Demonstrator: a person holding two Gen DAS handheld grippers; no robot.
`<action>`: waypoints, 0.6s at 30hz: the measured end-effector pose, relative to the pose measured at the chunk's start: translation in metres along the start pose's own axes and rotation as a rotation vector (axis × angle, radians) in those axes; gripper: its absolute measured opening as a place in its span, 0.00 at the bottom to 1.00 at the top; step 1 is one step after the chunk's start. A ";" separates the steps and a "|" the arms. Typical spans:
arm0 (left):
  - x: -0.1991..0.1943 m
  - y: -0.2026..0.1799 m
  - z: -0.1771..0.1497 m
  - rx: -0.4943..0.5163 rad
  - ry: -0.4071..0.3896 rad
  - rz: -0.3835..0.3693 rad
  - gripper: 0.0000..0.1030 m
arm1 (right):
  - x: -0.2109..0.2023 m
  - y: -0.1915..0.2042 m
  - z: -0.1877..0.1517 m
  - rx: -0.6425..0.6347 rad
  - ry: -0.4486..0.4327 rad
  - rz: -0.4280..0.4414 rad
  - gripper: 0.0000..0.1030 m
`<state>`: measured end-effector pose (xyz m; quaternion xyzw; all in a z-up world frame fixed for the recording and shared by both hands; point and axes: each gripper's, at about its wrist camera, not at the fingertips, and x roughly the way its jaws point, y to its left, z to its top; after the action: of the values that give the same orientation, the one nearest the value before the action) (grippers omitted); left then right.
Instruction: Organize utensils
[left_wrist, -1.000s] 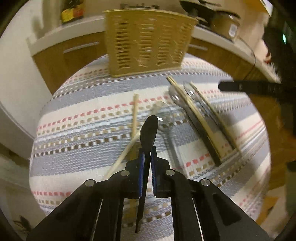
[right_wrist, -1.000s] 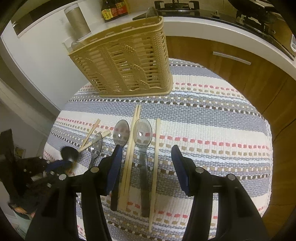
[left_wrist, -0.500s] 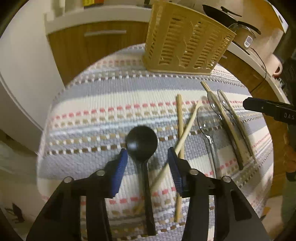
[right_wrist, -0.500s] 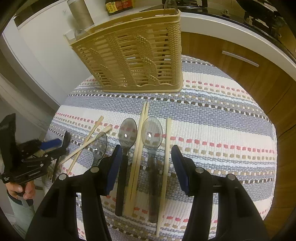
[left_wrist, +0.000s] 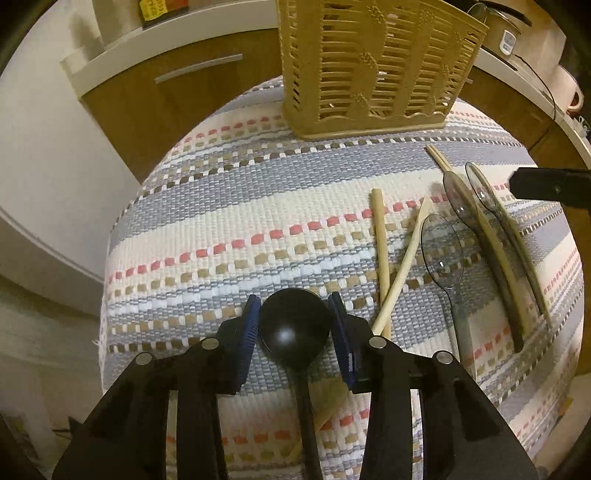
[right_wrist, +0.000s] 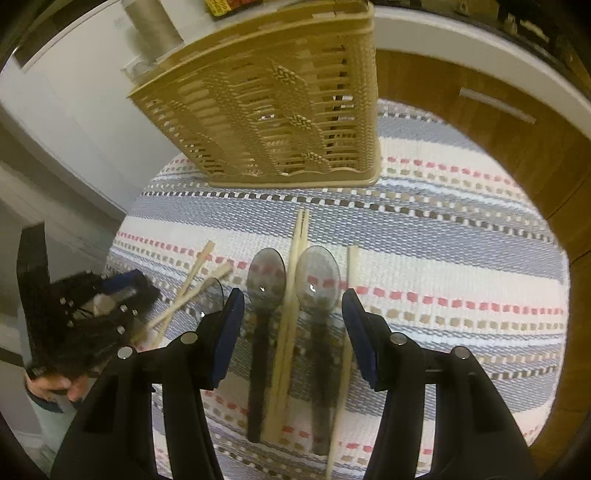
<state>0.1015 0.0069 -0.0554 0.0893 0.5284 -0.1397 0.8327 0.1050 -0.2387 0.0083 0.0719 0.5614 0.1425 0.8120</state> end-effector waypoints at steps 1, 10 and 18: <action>0.000 0.000 0.000 -0.006 -0.005 -0.004 0.34 | 0.004 0.000 0.004 0.011 0.021 0.010 0.50; -0.007 0.012 0.008 -0.051 -0.066 -0.034 0.34 | 0.027 -0.001 0.016 0.025 0.086 -0.050 0.50; -0.011 0.003 0.011 -0.037 -0.089 -0.040 0.34 | 0.044 0.003 0.022 -0.019 0.101 -0.141 0.36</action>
<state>0.1076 0.0079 -0.0410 0.0572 0.4949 -0.1506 0.8539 0.1391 -0.2208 -0.0220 0.0175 0.6039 0.0938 0.7913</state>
